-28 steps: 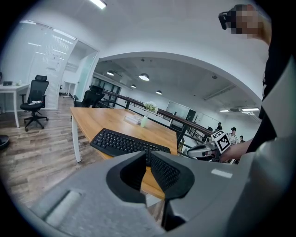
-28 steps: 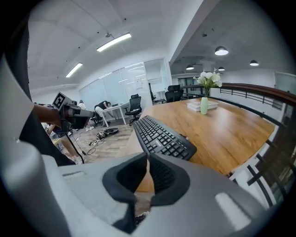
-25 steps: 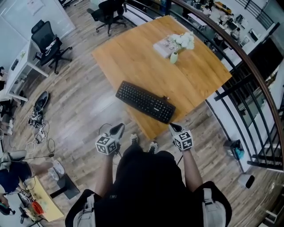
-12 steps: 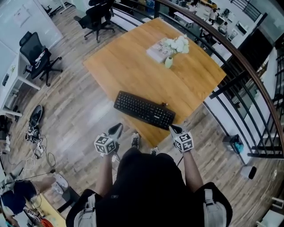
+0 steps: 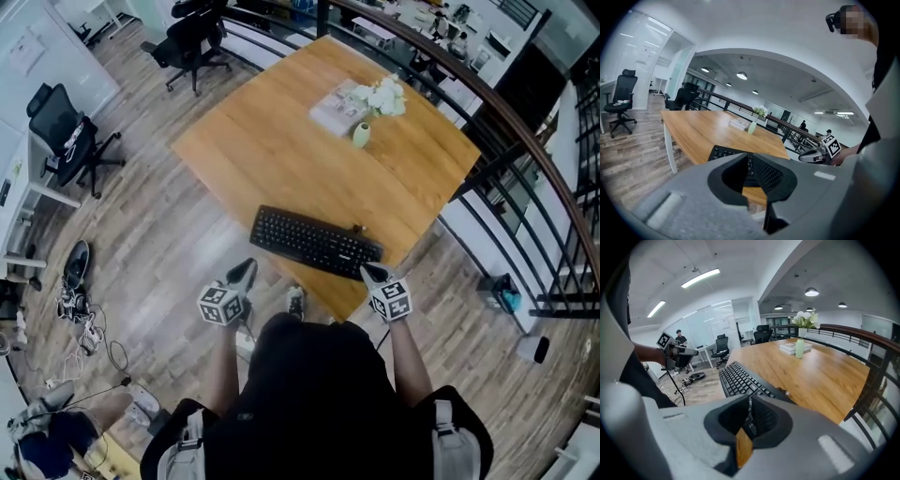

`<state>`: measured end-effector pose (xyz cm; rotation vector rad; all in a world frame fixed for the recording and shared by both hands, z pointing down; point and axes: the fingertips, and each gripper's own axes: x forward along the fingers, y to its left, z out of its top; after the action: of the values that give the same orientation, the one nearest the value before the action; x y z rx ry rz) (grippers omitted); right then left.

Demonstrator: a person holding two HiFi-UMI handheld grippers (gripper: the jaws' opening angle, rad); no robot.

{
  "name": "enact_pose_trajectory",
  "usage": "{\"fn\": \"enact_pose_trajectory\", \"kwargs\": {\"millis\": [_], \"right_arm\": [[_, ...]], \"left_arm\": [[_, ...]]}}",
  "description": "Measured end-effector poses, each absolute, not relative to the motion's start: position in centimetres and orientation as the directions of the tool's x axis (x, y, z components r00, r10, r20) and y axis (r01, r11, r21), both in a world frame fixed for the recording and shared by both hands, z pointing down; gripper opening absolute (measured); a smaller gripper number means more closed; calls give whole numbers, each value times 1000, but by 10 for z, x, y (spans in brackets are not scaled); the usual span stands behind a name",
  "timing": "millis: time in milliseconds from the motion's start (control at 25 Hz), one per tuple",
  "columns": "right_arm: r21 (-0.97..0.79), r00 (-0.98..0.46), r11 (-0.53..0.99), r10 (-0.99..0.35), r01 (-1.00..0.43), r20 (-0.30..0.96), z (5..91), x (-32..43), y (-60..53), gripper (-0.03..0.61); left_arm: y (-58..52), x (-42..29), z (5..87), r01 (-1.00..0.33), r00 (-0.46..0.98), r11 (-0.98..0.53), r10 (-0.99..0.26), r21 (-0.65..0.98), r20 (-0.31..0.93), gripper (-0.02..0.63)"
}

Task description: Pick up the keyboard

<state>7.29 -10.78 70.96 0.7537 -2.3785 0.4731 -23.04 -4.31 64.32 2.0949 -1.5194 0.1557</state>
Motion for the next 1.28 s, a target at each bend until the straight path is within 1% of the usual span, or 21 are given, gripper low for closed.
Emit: {"fn": "enact_pose_trajectory", "kwargs": {"millis": [280,560,840,1280], "right_arm": [[-142,-635,749,-425,-647,645,715,53,-123,20],[-135,-603,703,-476,-698,641,720,44,-138,20],[-145,-562,641,-513,-753,649,732,45,-140,20],[-149,-499,564,-538,-812,680,749,61,-150,20]], "left_arm": [[-72,-263,648,-902,381,-241,-834,357,398,38],[-98,-281,662,-886,427,-284,-808,367,406,38],[-123,-290,673,-868,476,-334,-773,368,420,38],[-147,-302,694,-854,504,-346,-735,388,455,38]]}}
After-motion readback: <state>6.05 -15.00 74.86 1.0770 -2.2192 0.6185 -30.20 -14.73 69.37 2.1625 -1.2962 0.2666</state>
